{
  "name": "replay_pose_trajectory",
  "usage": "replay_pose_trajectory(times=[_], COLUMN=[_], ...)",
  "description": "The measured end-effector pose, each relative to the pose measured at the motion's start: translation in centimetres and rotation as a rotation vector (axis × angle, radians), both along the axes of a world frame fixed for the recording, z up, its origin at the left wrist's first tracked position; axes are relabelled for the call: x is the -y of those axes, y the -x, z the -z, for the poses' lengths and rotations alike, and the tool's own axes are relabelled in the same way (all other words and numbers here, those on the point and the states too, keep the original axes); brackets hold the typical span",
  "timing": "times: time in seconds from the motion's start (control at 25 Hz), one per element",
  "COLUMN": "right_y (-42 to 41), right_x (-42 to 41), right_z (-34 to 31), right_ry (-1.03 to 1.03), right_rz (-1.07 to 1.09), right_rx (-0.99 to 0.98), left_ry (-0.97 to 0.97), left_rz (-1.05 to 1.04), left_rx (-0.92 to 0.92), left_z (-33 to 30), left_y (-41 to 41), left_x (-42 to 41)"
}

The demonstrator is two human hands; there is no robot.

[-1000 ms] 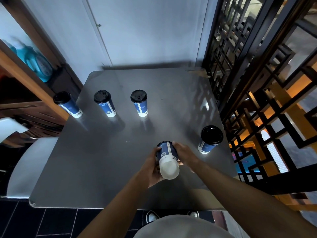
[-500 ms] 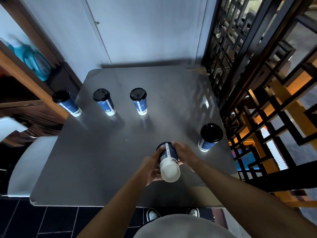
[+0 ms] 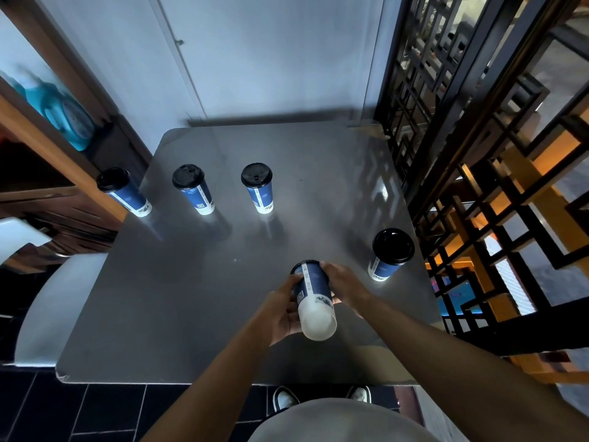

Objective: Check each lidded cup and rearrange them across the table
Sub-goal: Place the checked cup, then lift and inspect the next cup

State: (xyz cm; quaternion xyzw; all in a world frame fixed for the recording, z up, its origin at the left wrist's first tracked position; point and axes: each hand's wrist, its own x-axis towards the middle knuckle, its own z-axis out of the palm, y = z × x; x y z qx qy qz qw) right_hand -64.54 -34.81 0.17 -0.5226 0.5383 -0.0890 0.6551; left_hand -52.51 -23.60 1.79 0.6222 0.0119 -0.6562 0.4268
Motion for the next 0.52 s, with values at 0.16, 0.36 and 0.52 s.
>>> replay_pose_trajectory(times=[0.16,0.36,0.52], right_y=[0.5,1.1,1.2], right_x=[0.4,0.5,0.1], right_z=[-0.8,-1.9,-1.8], right_ry=[-0.073,0.050,0.067], right_rz=[0.037,-0.086,-0.130], right_rx=[0.165,0.200,0.238], left_ry=[0.149,0.333,0.396], left_rz=[0.229,0.220,0.213], left_rx=[0.433,0.491,0.457], left_z=[0.7,1.9,3.4], left_y=[-0.3,0.4,0.1], left_x=[-0.8,-1.2,-1.9])
